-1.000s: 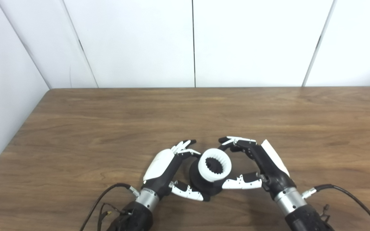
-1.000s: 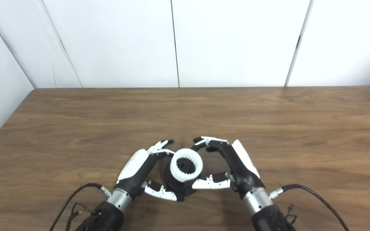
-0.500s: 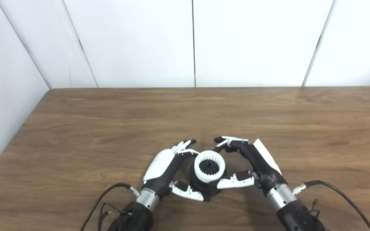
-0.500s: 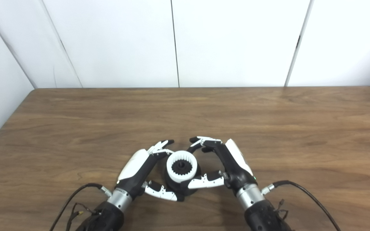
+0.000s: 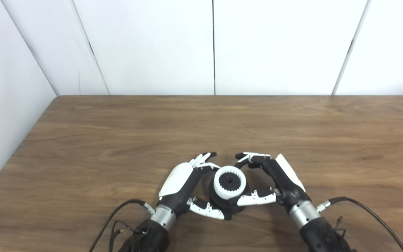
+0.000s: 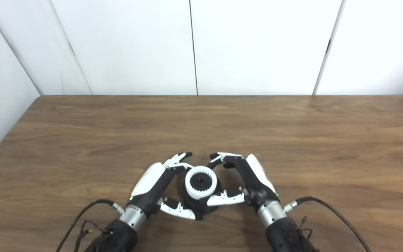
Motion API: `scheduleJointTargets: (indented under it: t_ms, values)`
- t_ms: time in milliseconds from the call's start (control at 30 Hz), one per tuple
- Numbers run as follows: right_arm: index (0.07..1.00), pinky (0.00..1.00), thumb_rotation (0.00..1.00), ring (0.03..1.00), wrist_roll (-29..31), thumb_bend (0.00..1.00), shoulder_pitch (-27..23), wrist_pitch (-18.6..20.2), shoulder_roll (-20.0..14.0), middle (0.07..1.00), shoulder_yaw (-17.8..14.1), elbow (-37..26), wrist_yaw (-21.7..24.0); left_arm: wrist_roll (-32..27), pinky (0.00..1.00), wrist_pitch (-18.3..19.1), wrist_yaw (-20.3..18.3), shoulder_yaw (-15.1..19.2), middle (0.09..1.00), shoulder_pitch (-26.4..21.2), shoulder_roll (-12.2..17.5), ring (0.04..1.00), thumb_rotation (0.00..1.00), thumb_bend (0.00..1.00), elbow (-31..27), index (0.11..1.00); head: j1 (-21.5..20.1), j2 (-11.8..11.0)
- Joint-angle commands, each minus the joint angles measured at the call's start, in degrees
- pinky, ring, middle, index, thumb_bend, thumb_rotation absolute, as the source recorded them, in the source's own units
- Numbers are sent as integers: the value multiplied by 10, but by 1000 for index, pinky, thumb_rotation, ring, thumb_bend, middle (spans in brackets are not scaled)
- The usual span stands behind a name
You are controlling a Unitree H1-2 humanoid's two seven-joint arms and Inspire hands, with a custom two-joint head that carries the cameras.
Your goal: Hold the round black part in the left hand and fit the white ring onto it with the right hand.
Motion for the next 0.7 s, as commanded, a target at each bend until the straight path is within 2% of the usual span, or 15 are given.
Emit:
scheduleJointTargets:
  t_ms: [0, 300, 500, 533, 600, 667]
  values:
    - [480, 785, 142, 837, 2, 522, -25, -25, 9, 790, -1, -9, -9, 5, 967, 8, -16, -7, 963, 4, 5, 984, 248, 893, -3, 609, -2, 3]
    - [480, 762, 144, 827, -6, 522, -25, -25, 2, 789, 1, -8, -7, 2, 974, 9, -18, -7, 961, 3, 7, 984, 256, 894, -5, 609, -2, 4]
    - [487, 738, 147, 825, -21, 520, -26, 2, -3, 808, 7, -16, 10, 2, 973, 10, -17, -6, 960, 3, 7, 982, 246, 895, -5, 607, -1, 5]
    - [488, 736, 148, 825, -31, 520, -31, 5, -13, 810, 15, -19, 22, 2, 972, 10, -17, -6, 960, 2, 7, 982, 245, 895, -4, 607, -3, 5]
    - [745, 715, 300, 843, -46, 834, -40, 15, -30, 868, 28, -26, 48, 2, 970, 12, -18, -5, 959, 1, 7, 980, 248, 898, -4, 607, -3, 5]
    - [875, 737, 387, 879, -47, 933, -46, 28, -40, 918, 36, -33, 69, 2, 965, 12, -18, -5, 957, 1, 7, 978, 243, 899, -5, 607, -2, 5]
